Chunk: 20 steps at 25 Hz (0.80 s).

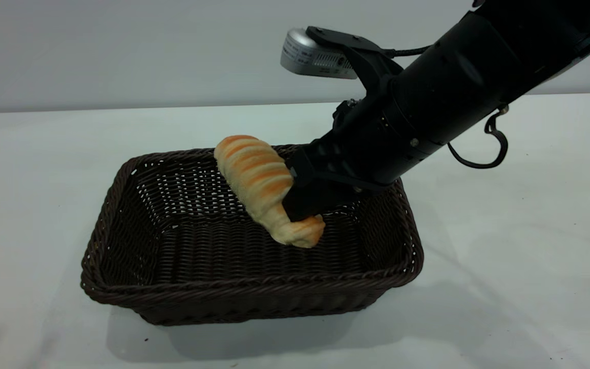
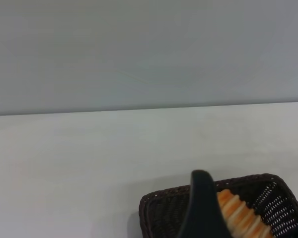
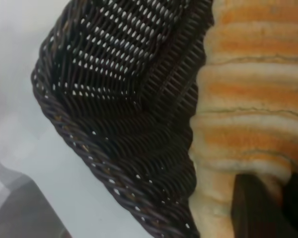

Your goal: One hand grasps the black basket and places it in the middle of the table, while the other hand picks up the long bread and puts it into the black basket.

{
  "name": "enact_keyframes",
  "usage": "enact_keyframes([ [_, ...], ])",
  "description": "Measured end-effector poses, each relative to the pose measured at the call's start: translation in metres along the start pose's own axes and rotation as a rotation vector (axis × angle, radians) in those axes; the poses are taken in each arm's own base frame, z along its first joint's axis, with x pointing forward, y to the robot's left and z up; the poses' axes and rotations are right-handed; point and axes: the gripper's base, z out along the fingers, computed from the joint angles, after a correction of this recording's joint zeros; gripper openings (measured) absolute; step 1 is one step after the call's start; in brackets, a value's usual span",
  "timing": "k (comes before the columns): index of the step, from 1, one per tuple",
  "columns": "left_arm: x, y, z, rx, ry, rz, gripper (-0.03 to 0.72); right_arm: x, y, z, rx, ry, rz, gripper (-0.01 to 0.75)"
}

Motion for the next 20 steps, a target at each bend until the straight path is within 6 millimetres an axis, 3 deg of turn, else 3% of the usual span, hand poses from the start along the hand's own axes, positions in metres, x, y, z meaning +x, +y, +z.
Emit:
enact_keyframes([
  [6, 0.000, 0.000, 0.000, 0.000, 0.000, 0.001, 0.586, -0.010, 0.002, -0.001, -0.015, -0.027, -0.027, 0.461],
  [9, 0.000, 0.000, -0.001, 0.001, -0.003, 0.010, 0.586, -0.030, 0.009, -0.009, -0.041, -0.082, -0.056, 0.566],
  [13, 0.000, 0.000, -0.014, 0.009, -0.042, 0.069, 0.586, -0.069, 0.034, -0.046, -0.095, -0.187, -0.164, 0.533],
  [16, 0.003, 0.001, -0.036, 0.016, -0.100, 0.110, 0.586, -0.094, 0.057, -0.094, -0.079, -0.237, -0.283, 0.466],
  [20, 0.014, 0.004, -0.067, 0.017, -0.125, 0.123, 0.586, -0.101, 0.083, -0.173, 0.048, -0.213, -0.396, 0.409],
])
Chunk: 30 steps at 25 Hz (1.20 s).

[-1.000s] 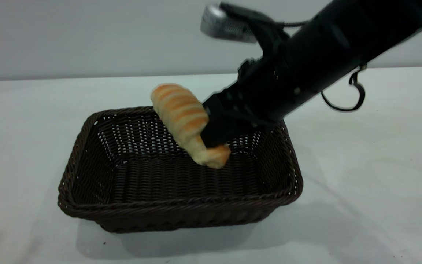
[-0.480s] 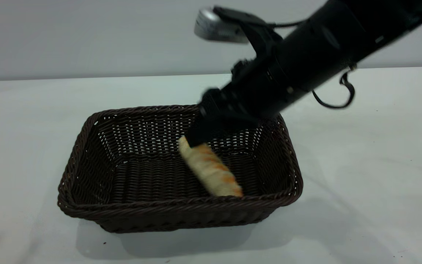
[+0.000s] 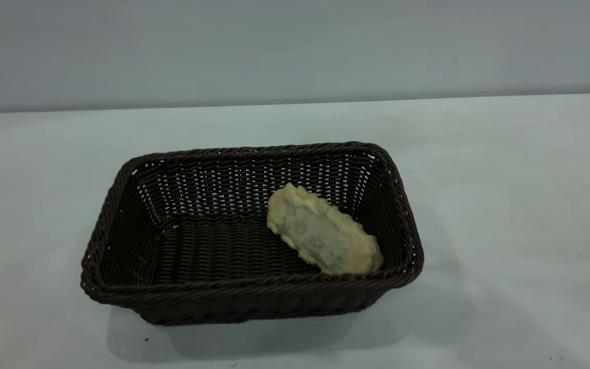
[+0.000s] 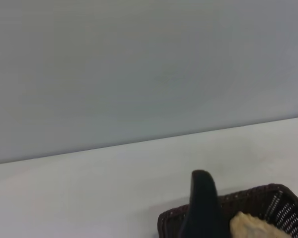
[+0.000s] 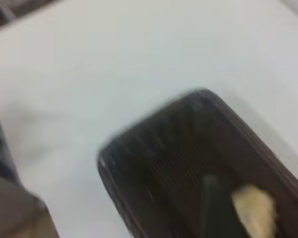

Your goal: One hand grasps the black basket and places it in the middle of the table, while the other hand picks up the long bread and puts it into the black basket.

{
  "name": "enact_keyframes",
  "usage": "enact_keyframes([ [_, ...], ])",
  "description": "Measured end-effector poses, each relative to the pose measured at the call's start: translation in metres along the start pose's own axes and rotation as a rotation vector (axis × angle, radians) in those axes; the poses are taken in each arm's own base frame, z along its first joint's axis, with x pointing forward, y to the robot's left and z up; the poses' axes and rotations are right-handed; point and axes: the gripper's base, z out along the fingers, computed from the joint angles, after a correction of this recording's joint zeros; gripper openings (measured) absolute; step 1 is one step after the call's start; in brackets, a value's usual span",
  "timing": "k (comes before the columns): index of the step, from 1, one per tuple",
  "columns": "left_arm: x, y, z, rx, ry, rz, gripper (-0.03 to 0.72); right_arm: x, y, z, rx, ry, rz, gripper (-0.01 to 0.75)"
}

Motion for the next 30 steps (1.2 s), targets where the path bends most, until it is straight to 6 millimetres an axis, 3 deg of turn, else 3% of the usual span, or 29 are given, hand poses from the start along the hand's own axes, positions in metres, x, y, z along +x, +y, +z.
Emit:
enact_keyframes([
  [5, 0.019, 0.002, -0.023, -0.010, 0.115, 0.029, 0.586, 0.012, 0.015, -0.060, 0.093, 0.218, 0.042, 0.401],
  [7, 0.027, 0.003, -0.027, -0.015, 0.184, 0.042, 0.586, 0.020, 0.021, -0.073, 0.100, 0.282, 0.060, 0.401],
  [11, 0.042, 0.004, -0.034, -0.019, 0.334, 0.076, 0.586, 0.042, 0.035, -0.092, 0.085, 0.346, 0.106, 0.397],
  [17, 0.056, 0.006, -0.053, -0.011, 0.274, 0.088, 0.586, 0.101, 0.057, -0.110, 0.066, 0.429, 0.151, 0.374],
  [22, 0.096, 0.009, -0.056, -0.011, 0.290, 0.089, 0.586, 0.141, 0.078, -0.136, 0.092, 0.361, 0.154, 0.370],
  [27, 0.151, 0.012, -0.040, -0.014, 0.368, 0.080, 0.586, 0.173, 0.094, -0.157, 0.132, 0.243, 0.140, 0.370],
  [30, 0.174, 0.014, -0.033, -0.018, 0.376, 0.059, 0.586, 0.192, 0.100, -0.163, 0.151, 0.204, 0.138, 0.370],
])
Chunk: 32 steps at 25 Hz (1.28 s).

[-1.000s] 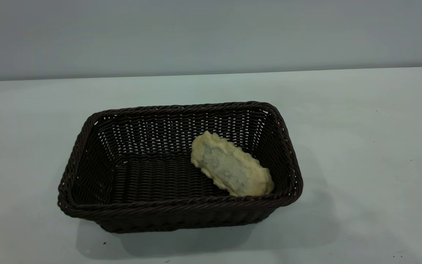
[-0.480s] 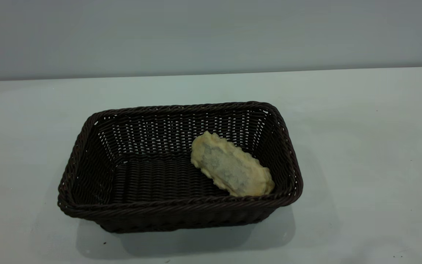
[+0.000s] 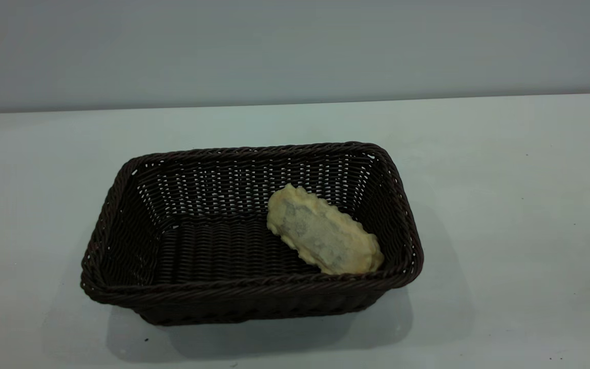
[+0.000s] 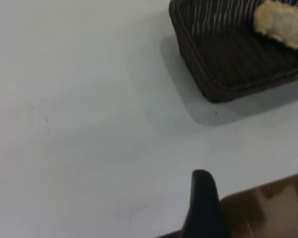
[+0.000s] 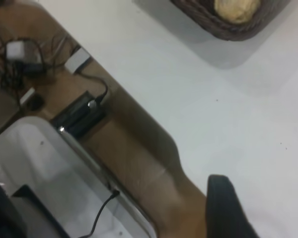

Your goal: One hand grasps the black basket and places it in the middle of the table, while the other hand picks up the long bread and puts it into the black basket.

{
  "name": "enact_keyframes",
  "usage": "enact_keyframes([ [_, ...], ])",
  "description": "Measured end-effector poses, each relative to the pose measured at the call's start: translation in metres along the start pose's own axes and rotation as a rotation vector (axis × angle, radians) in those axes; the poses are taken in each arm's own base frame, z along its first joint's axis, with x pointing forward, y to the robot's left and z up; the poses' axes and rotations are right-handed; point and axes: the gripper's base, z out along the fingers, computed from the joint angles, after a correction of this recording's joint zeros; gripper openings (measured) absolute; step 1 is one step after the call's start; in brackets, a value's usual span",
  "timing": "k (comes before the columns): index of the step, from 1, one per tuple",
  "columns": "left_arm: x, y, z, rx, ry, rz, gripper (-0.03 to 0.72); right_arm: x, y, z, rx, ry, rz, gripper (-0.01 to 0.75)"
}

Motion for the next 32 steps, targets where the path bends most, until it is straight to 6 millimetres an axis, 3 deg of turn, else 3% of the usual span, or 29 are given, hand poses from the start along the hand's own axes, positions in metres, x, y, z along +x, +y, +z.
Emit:
enact_keyframes([
  [6, 0.012, 0.001, 0.007, -0.008, -0.036, -0.006, 0.586, 0.030, 0.002, 0.000, 0.036, -0.045, -0.001, 0.370],
  [17, 0.019, 0.005, 0.012, -0.052, 0.001, 0.007, 0.586, 0.050, 0.010, -0.028, 0.086, -0.273, -0.041, 0.370],
  [22, 0.019, 0.005, 0.012, -0.052, 0.001, 0.007, 0.586, 0.064, 0.010, -0.029, 0.096, -0.182, -0.006, 0.370],
  [32, 0.019, 0.005, 0.012, -0.052, 0.005, 0.008, 0.585, 0.070, 0.007, -0.027, 0.139, -0.182, -0.033, 0.370],
])
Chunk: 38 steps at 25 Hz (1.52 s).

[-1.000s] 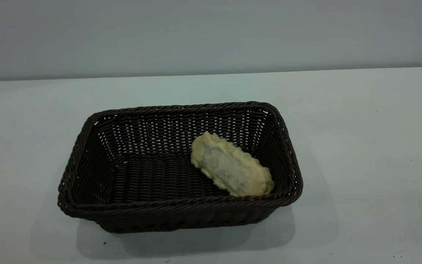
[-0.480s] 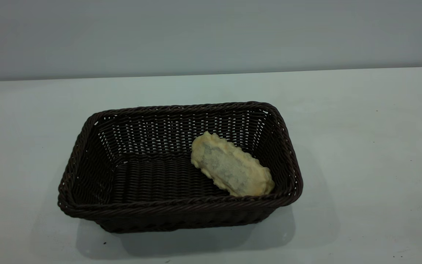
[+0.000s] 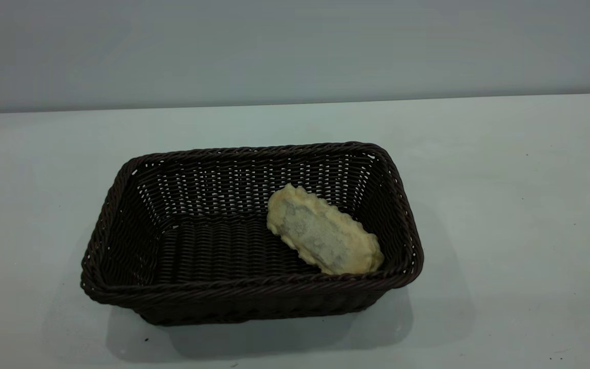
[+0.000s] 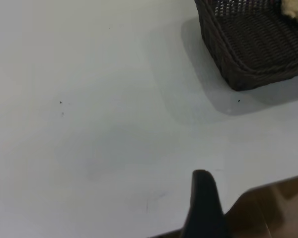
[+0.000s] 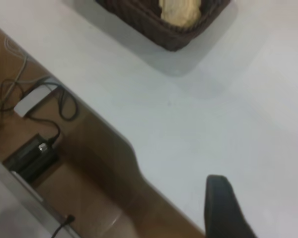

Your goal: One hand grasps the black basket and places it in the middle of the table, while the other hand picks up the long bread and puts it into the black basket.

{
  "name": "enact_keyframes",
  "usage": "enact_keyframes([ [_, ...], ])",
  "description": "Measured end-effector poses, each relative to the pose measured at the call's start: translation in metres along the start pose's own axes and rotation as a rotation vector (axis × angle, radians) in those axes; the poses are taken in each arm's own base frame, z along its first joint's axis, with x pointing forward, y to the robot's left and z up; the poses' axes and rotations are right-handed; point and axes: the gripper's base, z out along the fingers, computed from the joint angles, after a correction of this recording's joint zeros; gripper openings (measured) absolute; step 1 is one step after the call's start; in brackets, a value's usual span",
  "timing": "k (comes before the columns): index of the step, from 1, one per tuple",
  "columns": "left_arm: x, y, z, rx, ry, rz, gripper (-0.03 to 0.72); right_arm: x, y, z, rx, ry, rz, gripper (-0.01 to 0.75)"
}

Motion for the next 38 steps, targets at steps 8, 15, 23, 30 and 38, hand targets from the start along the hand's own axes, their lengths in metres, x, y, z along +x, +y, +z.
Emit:
enact_keyframes([
  [8, 0.0000, 0.0000, 0.0000, 0.000, 0.000, 0.002, 0.585, 0.0036, 0.0010, -0.0052, 0.008, -0.043, -0.010, 0.359],
  [15, 0.0000, 0.0000, 0.0000, 0.000, 0.000, 0.002, 0.585, 0.0036, 0.0011, -0.0052, 0.007, -0.044, -0.011, 0.340],
  [23, 0.0019, 0.0000, -0.0018, -0.008, -0.019, -0.006, 0.585, 0.0034, 0.0009, -0.0049, 0.038, -0.041, 0.015, 0.300],
  [30, 0.0046, -0.0013, -0.0043, -0.077, -0.035, -0.066, 0.585, 0.0023, -0.0018, -0.0034, 0.255, -0.024, 0.186, 0.252],
  [38, 0.0047, -0.0019, -0.0045, -0.101, -0.034, -0.086, 0.585, 0.0018, -0.0044, -0.0025, 0.446, -0.009, 0.338, 0.239],
])
